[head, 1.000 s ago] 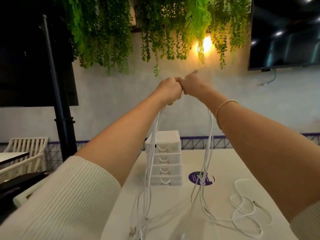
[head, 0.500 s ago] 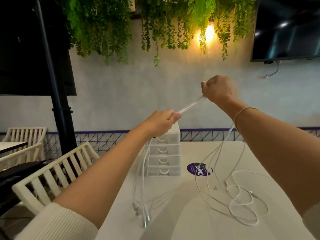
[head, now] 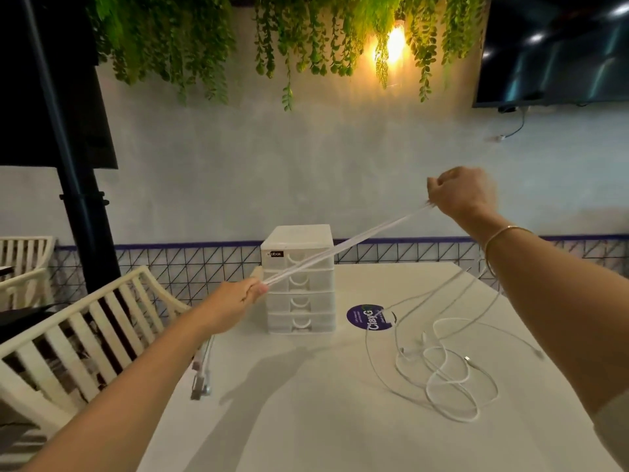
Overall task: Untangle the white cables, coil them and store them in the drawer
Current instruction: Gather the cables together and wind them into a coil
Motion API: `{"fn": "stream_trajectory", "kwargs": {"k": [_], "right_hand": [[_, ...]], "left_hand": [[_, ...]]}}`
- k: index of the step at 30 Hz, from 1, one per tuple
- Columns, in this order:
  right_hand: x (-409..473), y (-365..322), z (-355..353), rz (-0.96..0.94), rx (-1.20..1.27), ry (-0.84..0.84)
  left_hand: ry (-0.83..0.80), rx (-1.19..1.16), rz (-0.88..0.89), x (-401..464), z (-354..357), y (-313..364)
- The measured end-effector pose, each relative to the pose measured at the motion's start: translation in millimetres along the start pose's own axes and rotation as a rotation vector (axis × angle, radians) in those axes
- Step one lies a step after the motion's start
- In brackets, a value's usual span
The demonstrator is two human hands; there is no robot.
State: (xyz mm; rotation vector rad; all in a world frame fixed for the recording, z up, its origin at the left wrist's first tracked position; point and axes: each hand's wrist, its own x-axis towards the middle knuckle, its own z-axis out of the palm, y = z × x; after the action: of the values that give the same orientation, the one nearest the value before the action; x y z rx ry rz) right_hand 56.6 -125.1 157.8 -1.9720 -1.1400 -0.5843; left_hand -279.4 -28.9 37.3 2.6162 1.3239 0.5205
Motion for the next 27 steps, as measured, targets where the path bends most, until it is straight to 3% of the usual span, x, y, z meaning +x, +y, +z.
{"fn": "stream_trajectory", "kwargs": {"k": [5,11,16,18,20,22,24,27], "right_hand": [[-4,34,15,0.053,-0.044,-0.05],[-15,71,42,0.048,-0.173,-0.094],[-58,93,85,0.191,-0.427,-0.367],[-74,65,96,0.101,-0.479,-0.361],[-89,13,100,-0.109,-0.263,-0.322],[-111,-47,90,-0.291,0.123,-0.507],[-129,-88,80,-0.331,0.335,-0.77],[-133,-95,79,-0.271,0.375,-0.894]], "left_hand": [[-0.1,-0.06,-0.083,-9,10,-21],[-0.142,-0.416,-0.156,-9,7,-16],[-0.229,-0.776,-0.215,-11,2,3],[-0.246,-0.814,-0.205,-10,5,11],[-0.27,-0.82,-0.174,-9,11,22],[-0.288,-0.82,-0.145,-5,17,35],[-0.287,-0.827,-0.129,-3,21,46],[-0.262,-0.845,-0.096,-4,20,47]]}}
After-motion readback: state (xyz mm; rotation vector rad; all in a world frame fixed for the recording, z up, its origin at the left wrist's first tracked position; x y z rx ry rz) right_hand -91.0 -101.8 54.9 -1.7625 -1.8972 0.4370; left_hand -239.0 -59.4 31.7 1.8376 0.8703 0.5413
